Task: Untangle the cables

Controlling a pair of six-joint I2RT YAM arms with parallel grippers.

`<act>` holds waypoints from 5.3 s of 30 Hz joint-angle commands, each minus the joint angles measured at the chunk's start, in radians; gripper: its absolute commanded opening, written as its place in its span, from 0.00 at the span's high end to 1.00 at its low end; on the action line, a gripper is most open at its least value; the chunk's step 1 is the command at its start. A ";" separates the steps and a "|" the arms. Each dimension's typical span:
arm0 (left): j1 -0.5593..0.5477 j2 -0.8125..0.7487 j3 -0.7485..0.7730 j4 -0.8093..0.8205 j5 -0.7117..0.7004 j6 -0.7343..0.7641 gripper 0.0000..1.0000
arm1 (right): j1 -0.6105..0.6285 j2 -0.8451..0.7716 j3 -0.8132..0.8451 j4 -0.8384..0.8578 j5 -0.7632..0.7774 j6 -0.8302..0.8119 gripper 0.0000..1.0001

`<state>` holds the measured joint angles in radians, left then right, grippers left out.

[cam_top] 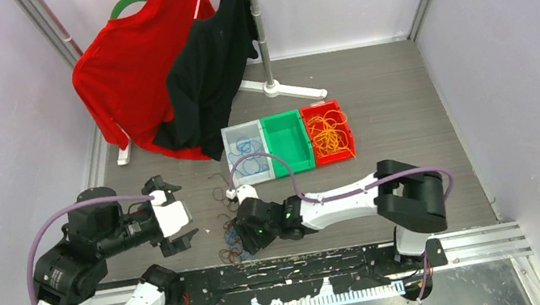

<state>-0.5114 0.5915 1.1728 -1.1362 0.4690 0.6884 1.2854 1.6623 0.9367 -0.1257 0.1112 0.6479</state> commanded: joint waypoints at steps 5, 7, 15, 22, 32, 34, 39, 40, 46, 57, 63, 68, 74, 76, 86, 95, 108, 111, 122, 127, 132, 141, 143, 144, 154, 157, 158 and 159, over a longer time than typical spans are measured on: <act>0.000 0.014 0.049 -0.013 0.019 -0.004 0.04 | -0.025 0.074 0.006 0.125 -0.078 0.074 0.76; 0.000 0.016 0.051 -0.014 0.020 -0.006 0.04 | -0.033 0.052 -0.007 0.140 -0.082 0.072 0.88; 0.001 0.015 0.026 -0.003 0.031 0.006 0.05 | -0.071 -0.166 -0.033 0.076 -0.120 0.017 0.99; 0.000 0.006 -0.038 0.052 0.074 0.009 0.06 | -0.081 -0.299 0.048 -0.061 -0.178 -0.063 0.99; 0.001 0.019 -0.153 0.120 0.229 -0.019 0.17 | -0.090 -0.343 0.152 -0.045 -0.217 -0.069 0.99; 0.000 0.023 -0.170 0.121 0.242 0.002 0.18 | -0.090 -0.337 0.156 -0.037 -0.218 -0.063 0.99; 0.000 0.040 -0.211 0.090 0.281 0.064 0.21 | -0.090 -0.316 0.166 -0.001 -0.230 -0.049 0.99; 0.000 0.037 -0.219 0.095 0.282 0.070 0.22 | -0.090 -0.313 0.169 0.008 -0.232 -0.046 0.99; 0.001 0.063 -0.220 0.029 0.322 0.120 0.31 | -0.101 -0.291 0.175 0.033 -0.240 -0.029 0.99; 0.000 0.054 -0.268 0.118 0.271 0.106 0.73 | -0.106 -0.274 0.180 0.050 -0.257 0.009 0.99; 0.001 0.056 -0.269 0.108 0.273 0.082 0.70 | -0.121 -0.281 0.158 0.091 -0.270 0.046 0.99; 0.001 0.044 -0.268 0.135 0.236 0.085 0.85 | -0.124 -0.281 0.144 0.104 -0.279 0.056 0.99; 0.000 -0.004 -0.252 0.278 0.149 0.070 1.00 | -0.126 -0.284 0.108 0.108 -0.279 0.063 0.98; 0.001 -0.012 -0.227 0.297 0.131 0.077 1.00 | -0.129 -0.290 0.078 0.119 -0.273 0.071 0.95; 0.001 -0.025 -0.113 0.333 0.129 0.069 1.00 | -0.139 -0.323 -0.069 0.171 -0.252 0.081 0.54; 0.001 -0.001 -0.050 0.356 0.137 -0.016 1.00 | -0.143 -0.508 -0.115 0.220 -0.199 -0.169 0.36; 0.000 0.071 0.041 0.389 0.211 -0.295 1.00 | -0.093 -0.406 0.030 0.551 -0.357 -0.479 0.24; 0.001 0.083 0.065 0.371 0.236 -0.315 1.00 | -0.093 -0.358 0.045 0.609 -0.350 -0.493 0.26; 0.001 0.106 0.126 0.330 0.276 -0.328 1.00 | -0.094 -0.211 0.028 0.779 -0.282 -0.476 0.51; 0.000 0.140 0.205 0.334 0.277 -0.328 1.00 | -0.101 -0.142 -0.040 0.869 -0.249 -0.435 0.53; 0.001 0.178 0.294 0.345 0.271 -0.330 1.00 | -0.109 -0.067 -0.097 0.977 -0.205 -0.383 0.59; 0.001 0.242 0.454 0.359 0.236 -0.288 1.00 | -0.115 0.050 -0.171 1.114 -0.139 -0.285 0.61; 0.001 0.254 0.489 0.389 0.209 -0.259 1.00 | -0.115 0.073 -0.186 1.142 -0.127 -0.261 0.61; 0.001 0.260 0.504 0.409 0.196 -0.246 1.00 | -0.115 0.089 -0.196 1.153 -0.120 -0.251 0.62; 0.000 0.306 0.633 0.575 0.099 -0.018 1.00 | -0.114 0.184 -0.215 1.218 -0.088 -0.148 0.61; 0.001 0.301 0.626 0.681 0.062 0.030 1.00 | -0.113 0.197 -0.217 1.210 -0.073 -0.135 0.61; 0.001 0.301 0.622 0.717 0.051 0.050 1.00 | -0.113 0.199 -0.216 1.202 -0.066 -0.133 0.60; -0.001 0.298 0.614 0.756 0.041 0.074 1.00 | -0.112 0.201 -0.216 1.195 -0.057 -0.133 0.59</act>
<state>-0.5121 0.8906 1.7714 -0.6186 0.5770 0.6468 1.1740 1.8545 0.7216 1.0260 0.0055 0.4881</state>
